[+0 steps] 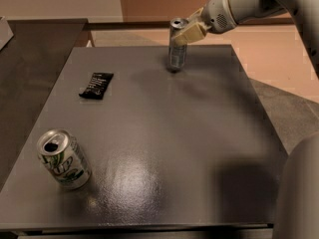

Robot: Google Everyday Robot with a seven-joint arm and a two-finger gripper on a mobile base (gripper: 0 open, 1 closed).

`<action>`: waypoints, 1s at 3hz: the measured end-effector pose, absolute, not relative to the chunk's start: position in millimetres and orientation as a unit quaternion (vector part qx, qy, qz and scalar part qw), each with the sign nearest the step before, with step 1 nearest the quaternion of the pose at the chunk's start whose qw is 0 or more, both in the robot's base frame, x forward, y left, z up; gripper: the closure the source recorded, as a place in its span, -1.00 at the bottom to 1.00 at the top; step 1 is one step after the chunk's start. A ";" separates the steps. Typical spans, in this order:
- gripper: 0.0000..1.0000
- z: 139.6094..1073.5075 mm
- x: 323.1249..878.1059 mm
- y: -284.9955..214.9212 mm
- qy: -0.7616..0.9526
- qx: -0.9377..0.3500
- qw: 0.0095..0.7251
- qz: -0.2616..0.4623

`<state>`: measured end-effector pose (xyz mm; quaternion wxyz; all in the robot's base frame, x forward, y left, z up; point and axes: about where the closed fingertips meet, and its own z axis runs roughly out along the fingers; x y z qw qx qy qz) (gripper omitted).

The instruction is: Move redbull can near rxbar chocolate

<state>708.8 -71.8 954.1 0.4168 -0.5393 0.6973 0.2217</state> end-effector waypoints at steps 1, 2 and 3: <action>1.00 965.5 682.2 -35.5 0.660 -0.582 0.404 0.250; 1.00 973.0 650.9 1.6 0.624 -0.623 0.387 0.269; 1.00 971.5 625.1 31.2 0.599 -0.655 0.371 0.274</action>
Offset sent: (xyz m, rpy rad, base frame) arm -0.0999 0.1112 0.0278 -0.0201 -0.0121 0.3873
